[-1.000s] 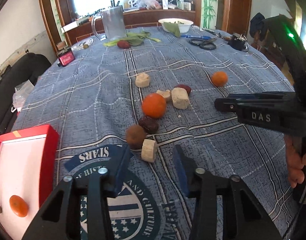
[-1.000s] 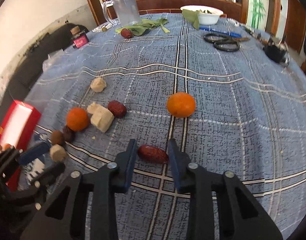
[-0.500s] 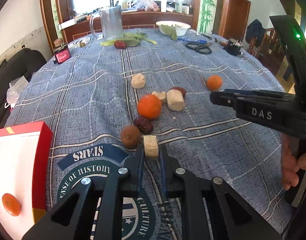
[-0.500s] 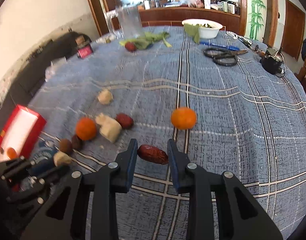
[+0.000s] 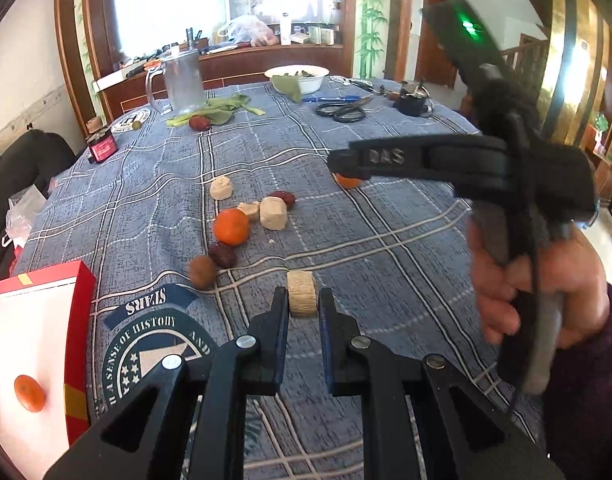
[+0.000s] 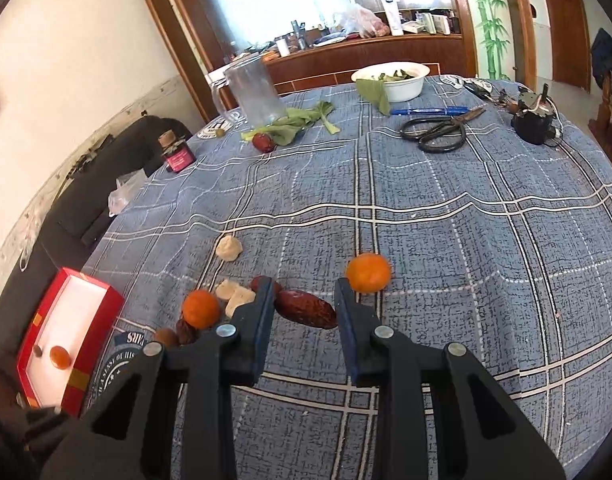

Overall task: Organize fruits
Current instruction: 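Carry the red date in the right tool and the beige cube in the left tool to the tray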

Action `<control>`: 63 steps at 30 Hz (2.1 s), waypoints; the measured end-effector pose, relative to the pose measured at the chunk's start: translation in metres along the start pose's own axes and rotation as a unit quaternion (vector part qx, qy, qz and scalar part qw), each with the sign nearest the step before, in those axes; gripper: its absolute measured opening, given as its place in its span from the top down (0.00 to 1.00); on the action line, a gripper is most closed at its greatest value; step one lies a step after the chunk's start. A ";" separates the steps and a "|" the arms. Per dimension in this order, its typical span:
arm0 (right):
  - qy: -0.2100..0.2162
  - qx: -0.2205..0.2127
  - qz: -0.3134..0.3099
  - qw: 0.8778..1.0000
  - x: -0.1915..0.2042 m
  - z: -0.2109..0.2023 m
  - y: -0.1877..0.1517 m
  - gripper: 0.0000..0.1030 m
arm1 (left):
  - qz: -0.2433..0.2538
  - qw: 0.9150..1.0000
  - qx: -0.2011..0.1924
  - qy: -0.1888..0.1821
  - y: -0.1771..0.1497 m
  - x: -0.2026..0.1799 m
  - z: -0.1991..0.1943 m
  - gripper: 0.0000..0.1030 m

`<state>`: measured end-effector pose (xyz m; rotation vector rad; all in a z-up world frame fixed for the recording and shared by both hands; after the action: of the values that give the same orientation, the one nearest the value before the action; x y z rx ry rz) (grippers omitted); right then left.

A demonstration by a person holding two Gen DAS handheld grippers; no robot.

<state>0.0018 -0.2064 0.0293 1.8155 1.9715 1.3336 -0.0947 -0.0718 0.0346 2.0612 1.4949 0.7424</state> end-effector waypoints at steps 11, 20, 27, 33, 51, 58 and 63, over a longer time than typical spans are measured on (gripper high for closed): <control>-0.009 -0.010 0.038 0.999 -0.027 0.001 0.006 0.69 | 0.001 1.000 -0.001 0.006 0.002 -0.006 -0.017 0.87; 0.004 -0.029 0.055 0.998 -0.034 -0.011 0.012 0.69 | 0.017 1.000 -0.004 0.008 0.013 -0.029 -0.018 0.87; 0.008 -0.044 0.053 0.998 -0.031 -0.022 0.015 0.69 | 0.035 0.999 -0.004 0.010 0.009 -0.038 -0.022 0.87; -0.019 -0.042 0.057 0.997 -0.041 -0.016 0.011 0.69 | 0.015 1.000 -0.018 0.007 0.005 -0.013 -0.037 0.87; -0.050 -0.051 0.052 0.996 -0.049 -0.012 0.007 0.69 | -0.085 0.995 -0.043 0.018 0.003 0.083 -0.037 0.87; 0.024 -0.008 0.020 0.999 0.022 0.006 -0.006 0.69 | -0.144 0.983 -0.056 0.099 -0.031 0.167 -0.062 0.87; 0.137 0.037 -0.041 0.989 0.131 0.034 -0.015 0.68 | -0.186 0.962 -0.052 0.192 -0.064 0.237 -0.073 0.87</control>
<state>-0.0214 -0.0755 0.0564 1.6342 2.2310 1.5766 -0.1286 0.1778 0.0800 1.5474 1.9364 1.0789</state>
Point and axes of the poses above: each gripper's, at about its wrist camera, not at the fingertips, and z roughly the way its jaws point, x to its left, y to its top, the point moved 3 cm from there along z, roughly the way its jaws point, and after that the axes turned 10 degrees about y, right-handed, at the moved point
